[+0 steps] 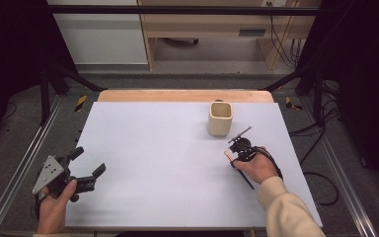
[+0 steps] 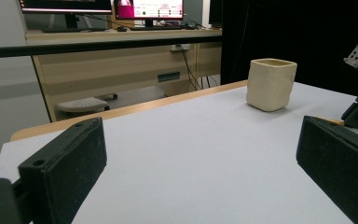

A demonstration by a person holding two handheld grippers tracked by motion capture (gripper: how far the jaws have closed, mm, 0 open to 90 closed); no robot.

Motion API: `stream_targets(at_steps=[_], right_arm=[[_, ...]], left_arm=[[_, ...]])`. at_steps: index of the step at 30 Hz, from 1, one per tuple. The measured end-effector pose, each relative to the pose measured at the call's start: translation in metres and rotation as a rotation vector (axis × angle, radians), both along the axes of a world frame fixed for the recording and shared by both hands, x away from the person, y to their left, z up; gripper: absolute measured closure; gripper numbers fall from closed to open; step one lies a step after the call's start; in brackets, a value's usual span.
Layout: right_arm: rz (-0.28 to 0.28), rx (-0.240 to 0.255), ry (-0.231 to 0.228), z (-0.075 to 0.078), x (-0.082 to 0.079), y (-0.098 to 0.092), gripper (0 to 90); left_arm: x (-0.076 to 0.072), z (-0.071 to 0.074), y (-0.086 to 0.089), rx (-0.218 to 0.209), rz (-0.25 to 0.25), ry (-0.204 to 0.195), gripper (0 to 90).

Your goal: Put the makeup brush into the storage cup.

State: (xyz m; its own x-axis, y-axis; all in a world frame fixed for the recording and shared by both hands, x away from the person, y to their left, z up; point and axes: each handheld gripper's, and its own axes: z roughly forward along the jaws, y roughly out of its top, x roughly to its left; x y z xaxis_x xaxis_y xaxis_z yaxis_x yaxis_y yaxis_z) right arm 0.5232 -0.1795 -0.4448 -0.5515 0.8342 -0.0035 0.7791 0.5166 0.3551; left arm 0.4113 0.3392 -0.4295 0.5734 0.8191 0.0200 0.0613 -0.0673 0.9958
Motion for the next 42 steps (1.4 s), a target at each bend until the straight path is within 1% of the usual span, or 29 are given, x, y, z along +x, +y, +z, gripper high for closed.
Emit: stream_targets(at_steps=[11,13,22,28,36,38,39,42], right_arm=[[0.004,-0.009,0.000,-0.0014,0.0000,-0.0010,78.5],[-0.001,-0.004,0.005,-0.0008,-0.0001,-0.0011,78.7],[0.004,-0.013,0.016,-0.0021,0.0000,-0.0005,79.8],[0.012,-0.017,0.019,-0.0037,0.0002,0.0000,81.9],[0.004,-0.017,0.026,-0.0037,0.0004,0.0007,83.6],[0.009,-0.021,0.020,-0.0034,0.0001,0.0004,83.6],[0.008,-0.012,0.027,-0.0021,-0.0004,0.0003,83.7],[0.005,0.010,0.023,0.0015,-0.0026,-0.0005,83.7]], left_arm=[[-0.0002,0.0001,0.0004,-0.002,0.000,0.000,0.8],[-0.0001,0.0001,0.0003,-0.001,0.000,0.000,0.8],[-0.0002,0.0001,0.0000,0.001,-0.002,0.001,0.8],[-0.0003,0.0003,-0.0001,-0.001,-0.002,0.000,0.8],[-0.0005,0.0004,0.0003,-0.003,-0.002,-0.002,0.8],[-0.0006,0.0005,0.0004,-0.004,-0.001,-0.002,0.8],[-0.0005,0.0005,0.0004,-0.005,-0.001,-0.003,0.9],[-0.0003,0.0004,0.0001,-0.005,-0.003,-0.001,0.9]])
